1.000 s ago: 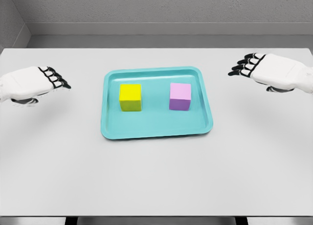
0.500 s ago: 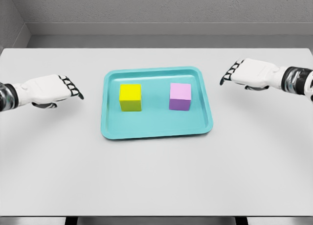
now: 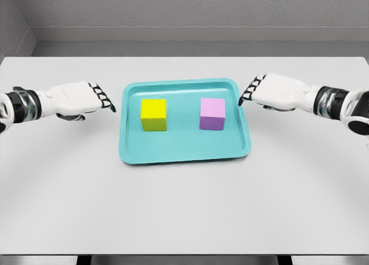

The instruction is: Push two cubes

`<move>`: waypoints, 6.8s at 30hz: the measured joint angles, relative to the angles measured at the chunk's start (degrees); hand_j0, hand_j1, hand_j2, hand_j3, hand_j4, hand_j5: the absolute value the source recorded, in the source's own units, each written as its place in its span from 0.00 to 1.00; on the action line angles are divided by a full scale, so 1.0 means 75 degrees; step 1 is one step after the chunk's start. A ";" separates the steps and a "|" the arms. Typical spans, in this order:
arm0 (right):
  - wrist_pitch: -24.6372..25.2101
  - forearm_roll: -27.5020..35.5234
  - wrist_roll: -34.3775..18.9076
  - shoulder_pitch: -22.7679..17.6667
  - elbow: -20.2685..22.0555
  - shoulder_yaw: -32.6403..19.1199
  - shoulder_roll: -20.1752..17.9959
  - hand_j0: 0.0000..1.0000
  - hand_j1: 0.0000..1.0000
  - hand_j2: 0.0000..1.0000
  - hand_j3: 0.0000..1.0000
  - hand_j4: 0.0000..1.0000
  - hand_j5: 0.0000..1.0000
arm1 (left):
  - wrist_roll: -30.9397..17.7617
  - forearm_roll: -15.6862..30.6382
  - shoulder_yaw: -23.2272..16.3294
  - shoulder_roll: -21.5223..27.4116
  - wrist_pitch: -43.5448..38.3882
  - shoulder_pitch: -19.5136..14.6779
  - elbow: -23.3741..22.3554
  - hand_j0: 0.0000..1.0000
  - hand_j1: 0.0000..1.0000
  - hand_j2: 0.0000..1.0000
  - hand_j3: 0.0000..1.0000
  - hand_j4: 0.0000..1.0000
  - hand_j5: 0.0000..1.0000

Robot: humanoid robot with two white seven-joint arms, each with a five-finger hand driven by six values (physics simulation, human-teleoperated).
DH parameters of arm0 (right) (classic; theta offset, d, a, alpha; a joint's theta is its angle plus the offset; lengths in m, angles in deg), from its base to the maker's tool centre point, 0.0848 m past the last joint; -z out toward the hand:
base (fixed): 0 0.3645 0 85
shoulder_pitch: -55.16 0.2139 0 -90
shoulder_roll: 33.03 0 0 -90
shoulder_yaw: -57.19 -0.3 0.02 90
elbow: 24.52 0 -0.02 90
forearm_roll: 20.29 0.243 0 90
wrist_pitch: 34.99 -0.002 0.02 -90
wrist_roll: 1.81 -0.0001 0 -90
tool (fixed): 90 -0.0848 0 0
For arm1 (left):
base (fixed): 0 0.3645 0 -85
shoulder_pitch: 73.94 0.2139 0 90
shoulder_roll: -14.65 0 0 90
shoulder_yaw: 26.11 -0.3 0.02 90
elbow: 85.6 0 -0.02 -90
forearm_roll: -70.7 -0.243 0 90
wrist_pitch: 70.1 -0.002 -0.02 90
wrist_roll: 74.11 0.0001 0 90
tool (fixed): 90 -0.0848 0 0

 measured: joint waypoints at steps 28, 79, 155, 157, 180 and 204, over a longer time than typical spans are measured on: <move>0.0003 -0.0048 0.0254 0.0023 -0.0841 0.0381 0.0647 0.66 0.66 0.66 0.66 0.66 0.66 | -0.0112 -0.0014 -0.0116 -0.0578 0.0002 -0.0059 0.0013 0.80 0.80 0.80 0.80 0.80 0.80; 0.0005 -0.0097 0.0194 0.0738 -0.1360 0.0914 0.1266 0.66 0.66 0.66 0.66 0.66 0.66 | -0.0445 -0.0238 -0.0080 -0.1399 0.0004 -0.0141 -0.0016 0.80 0.80 0.80 0.80 0.80 0.80; -0.0003 0.3562 -0.0860 0.0609 0.2286 0.2191 -0.0366 0.69 0.69 0.69 0.69 0.69 0.69 | -0.0444 0.0463 0.0132 -0.0373 0.0001 -0.1183 -0.1292 0.71 0.71 0.71 0.71 0.71 0.71; -0.0002 0.3513 -0.0910 0.0609 0.2233 0.2329 -0.0306 0.69 0.69 0.69 0.69 0.69 0.69 | -0.0444 0.0530 0.0254 -0.0216 0.0003 -0.1183 -0.1570 0.71 0.71 0.71 0.71 0.71 0.71; -0.0001 0.2951 -0.0981 0.1055 0.0385 0.3196 0.0854 0.69 0.69 0.69 0.69 0.69 0.69 | -0.0445 0.0597 0.0417 -0.0064 0.0003 -0.1242 -0.2001 0.71 0.71 0.71 0.71 0.71 0.71; -0.0001 0.2697 -0.0988 0.1324 -0.0389 0.3213 0.1344 0.69 0.69 0.69 0.69 0.69 0.69 | -0.0445 0.0618 0.0440 -0.0064 0.0004 -0.1242 -0.1979 0.71 0.71 0.71 0.71 0.71 0.71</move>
